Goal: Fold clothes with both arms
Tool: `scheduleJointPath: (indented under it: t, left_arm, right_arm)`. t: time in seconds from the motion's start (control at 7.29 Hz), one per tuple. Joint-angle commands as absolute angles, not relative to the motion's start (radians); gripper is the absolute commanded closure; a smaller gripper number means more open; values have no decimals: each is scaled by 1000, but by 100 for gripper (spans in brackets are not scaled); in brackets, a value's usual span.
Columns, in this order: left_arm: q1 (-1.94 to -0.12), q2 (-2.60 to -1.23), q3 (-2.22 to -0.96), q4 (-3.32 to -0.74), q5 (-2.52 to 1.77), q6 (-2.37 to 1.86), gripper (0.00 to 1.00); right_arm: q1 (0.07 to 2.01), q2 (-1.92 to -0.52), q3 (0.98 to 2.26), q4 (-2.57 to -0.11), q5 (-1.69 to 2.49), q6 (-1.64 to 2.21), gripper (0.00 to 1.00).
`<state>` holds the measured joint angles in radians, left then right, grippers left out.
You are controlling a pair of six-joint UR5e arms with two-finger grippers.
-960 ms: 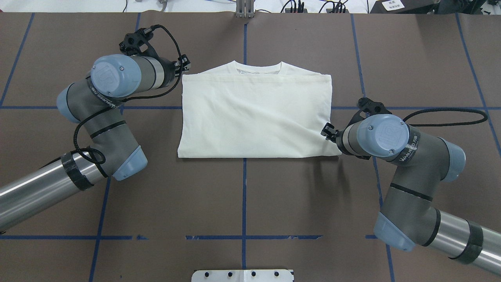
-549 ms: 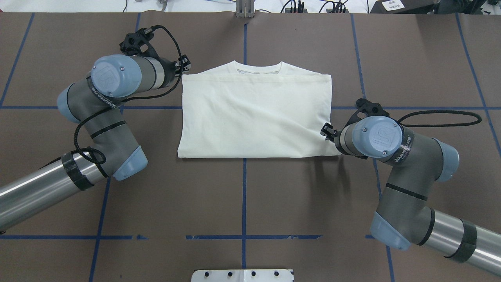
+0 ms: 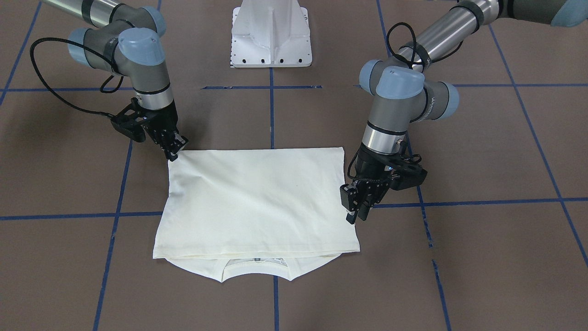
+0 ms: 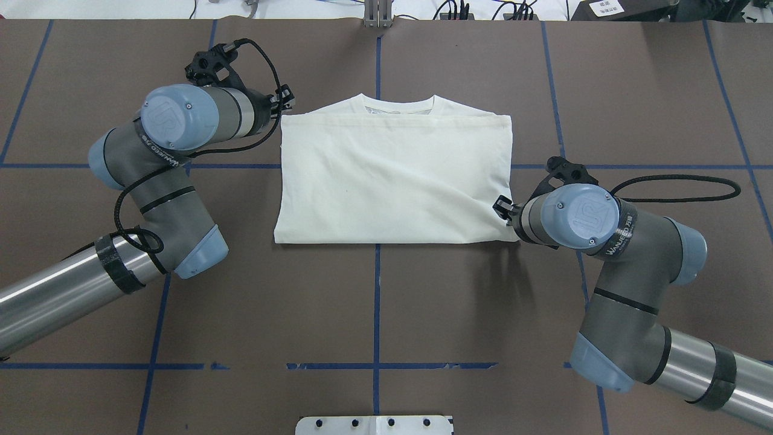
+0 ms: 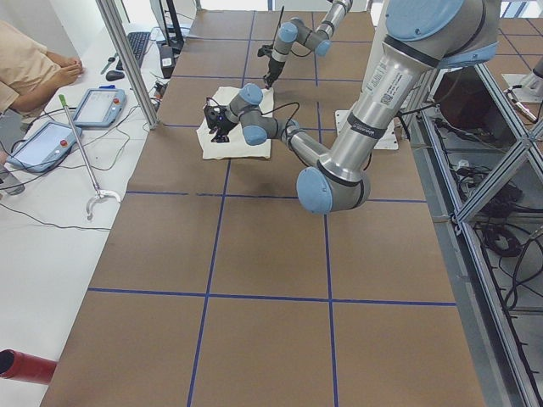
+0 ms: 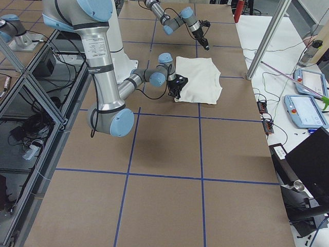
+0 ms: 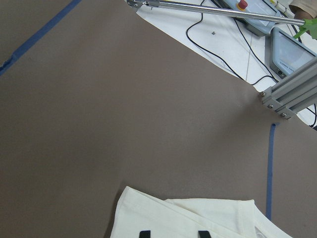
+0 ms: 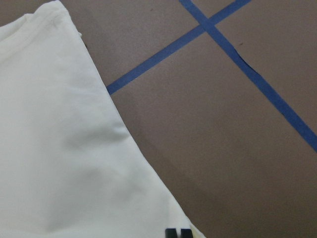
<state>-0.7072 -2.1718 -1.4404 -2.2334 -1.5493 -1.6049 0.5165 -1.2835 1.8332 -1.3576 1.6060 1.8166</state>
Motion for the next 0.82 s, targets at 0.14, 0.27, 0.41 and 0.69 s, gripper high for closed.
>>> scheduleJointPath:
  t: [0.14,0.27,0.41,0.69]
  left_arm:
    - [-707,-2174,-1440,-2233,-1549,-1606,57]
    - [-707,-2174,-1440,-2235,-1549,-1606,57]
    - [-707,-2175,-1440,-2235,-1549,-1608,57]
    - [-707,-2178,-1440,-2235,-1551,-1609,57]
  right_arm:
    - [506,-1314,1899,-1359,1627,1816,100]
    - [506,-1359,1960,-1358,1655,1816,100]
    - [497,-1418,2058,-1361,1670,1815,100]
    - [483,-1527,2254,-1365,1819,1816,100]
